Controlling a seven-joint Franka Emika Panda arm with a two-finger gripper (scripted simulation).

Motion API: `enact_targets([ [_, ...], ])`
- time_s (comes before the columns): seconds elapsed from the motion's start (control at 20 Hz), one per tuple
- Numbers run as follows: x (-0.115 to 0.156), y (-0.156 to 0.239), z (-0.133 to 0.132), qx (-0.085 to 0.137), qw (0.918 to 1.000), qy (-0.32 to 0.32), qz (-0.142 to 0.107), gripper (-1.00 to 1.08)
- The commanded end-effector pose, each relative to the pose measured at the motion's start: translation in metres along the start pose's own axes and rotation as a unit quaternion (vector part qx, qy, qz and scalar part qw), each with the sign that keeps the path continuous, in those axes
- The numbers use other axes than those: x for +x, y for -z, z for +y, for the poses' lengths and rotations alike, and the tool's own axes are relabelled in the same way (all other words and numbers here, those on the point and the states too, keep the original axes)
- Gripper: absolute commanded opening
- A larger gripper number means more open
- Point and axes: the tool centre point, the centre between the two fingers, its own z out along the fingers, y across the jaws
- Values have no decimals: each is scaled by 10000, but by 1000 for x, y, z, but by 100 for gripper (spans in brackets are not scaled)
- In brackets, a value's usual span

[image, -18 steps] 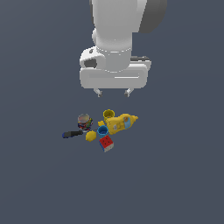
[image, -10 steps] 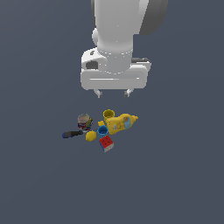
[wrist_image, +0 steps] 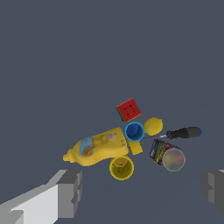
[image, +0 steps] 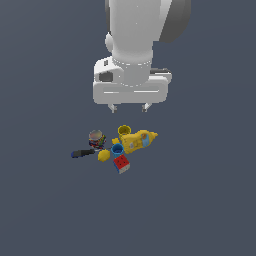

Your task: Pick up a designated object from a clutter of objects.

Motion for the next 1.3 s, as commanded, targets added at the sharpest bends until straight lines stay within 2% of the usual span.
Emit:
enact_targets([
  [0.0,1,-5,1,6,10000,2,-5,100],
  [0.45,8,-52,9,65,10000,-14,-7,100],
  [0.8,10,-121,23,125,9999,-54,-8,100],
  [1.25,-2,-200,40,149,9998,-126,-11,100],
])
